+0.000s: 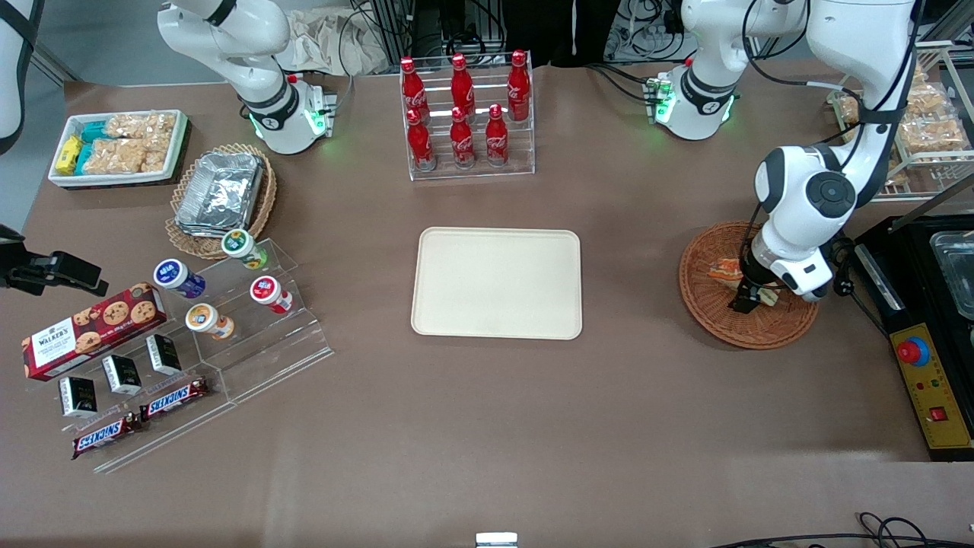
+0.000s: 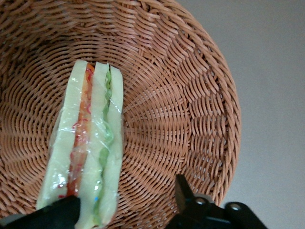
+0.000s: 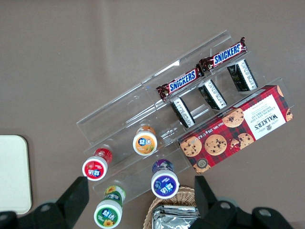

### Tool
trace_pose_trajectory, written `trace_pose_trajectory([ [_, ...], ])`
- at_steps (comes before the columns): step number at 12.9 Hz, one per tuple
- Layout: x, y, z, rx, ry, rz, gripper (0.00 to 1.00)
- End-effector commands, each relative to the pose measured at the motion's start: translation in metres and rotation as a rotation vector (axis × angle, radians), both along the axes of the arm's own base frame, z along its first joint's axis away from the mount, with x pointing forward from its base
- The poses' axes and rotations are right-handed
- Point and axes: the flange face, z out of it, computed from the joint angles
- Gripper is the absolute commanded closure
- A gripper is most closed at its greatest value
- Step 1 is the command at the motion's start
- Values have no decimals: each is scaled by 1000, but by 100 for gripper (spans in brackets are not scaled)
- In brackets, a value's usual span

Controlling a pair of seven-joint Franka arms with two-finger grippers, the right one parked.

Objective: Place sandwich from basket to tray
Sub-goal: 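Close the left gripper on the sandwich and lift it from the basket, then carry the held sandwich over to the cream tray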

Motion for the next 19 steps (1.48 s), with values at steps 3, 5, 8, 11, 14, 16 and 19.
trace_pose_trajectory([
  [3,-2,0,1,-3,-23,5,100],
  [5,-2,0,1,-3,-23,3,100],
  [8,0,1,13,-3,-39,1,100],
  [11,-3,7,59,12,6,-84,100],
  [14,-7,24,121,20,39,-160,100],
  [16,-3,29,177,26,32,-206,100],
  [19,17,18,289,27,99,-310,100],
])
